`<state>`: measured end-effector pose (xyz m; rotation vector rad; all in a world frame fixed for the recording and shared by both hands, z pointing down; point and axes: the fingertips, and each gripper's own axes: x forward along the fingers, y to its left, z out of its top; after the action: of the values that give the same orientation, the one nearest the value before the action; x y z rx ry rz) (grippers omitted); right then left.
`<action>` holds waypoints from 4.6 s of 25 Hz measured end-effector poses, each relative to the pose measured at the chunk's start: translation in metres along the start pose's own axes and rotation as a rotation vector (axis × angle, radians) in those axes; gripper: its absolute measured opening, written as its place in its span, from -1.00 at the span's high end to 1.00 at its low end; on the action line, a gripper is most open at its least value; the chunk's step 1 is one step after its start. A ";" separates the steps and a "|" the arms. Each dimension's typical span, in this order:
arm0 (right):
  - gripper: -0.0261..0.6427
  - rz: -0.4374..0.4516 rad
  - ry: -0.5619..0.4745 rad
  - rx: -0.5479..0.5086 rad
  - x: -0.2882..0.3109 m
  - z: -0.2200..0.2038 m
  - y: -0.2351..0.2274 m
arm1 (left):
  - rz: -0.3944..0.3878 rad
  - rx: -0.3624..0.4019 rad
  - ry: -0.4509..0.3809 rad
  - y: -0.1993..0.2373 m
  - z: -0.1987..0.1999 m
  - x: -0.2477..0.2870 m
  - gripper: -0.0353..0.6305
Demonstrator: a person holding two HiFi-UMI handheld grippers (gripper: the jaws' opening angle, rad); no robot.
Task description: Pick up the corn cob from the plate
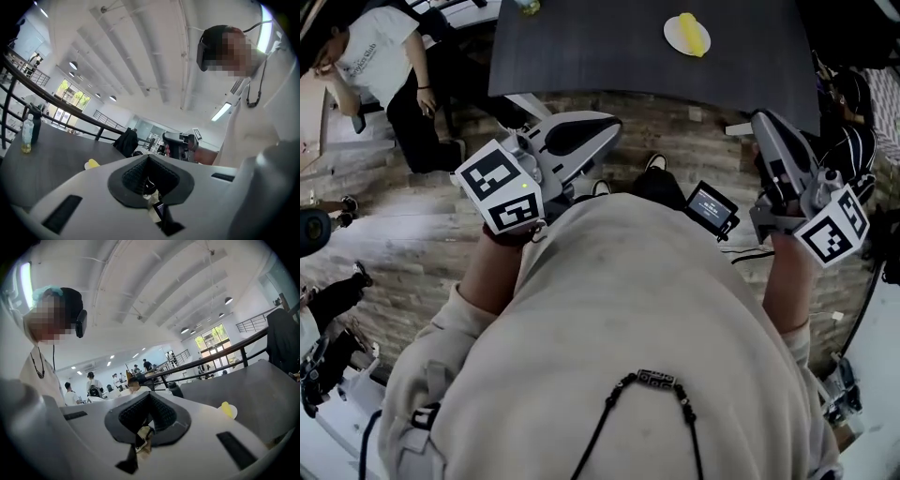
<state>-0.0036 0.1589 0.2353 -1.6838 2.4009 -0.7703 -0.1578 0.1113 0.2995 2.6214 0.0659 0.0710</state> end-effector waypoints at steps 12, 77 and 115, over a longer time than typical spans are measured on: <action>0.88 0.138 0.054 0.019 0.068 0.024 -0.056 | 0.153 -0.025 -0.083 0.053 0.032 0.017 0.88; 0.88 -0.188 -0.088 0.139 0.014 0.096 -0.261 | -0.212 0.070 0.169 0.134 0.118 0.268 0.88; 0.29 -0.106 0.557 0.087 0.183 0.023 -0.339 | 0.142 -0.129 -0.017 0.213 0.104 0.192 0.88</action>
<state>0.2231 -0.1017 0.4071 -1.7499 2.5622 -1.5111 0.0477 -0.1137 0.3224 2.4945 -0.1273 0.0994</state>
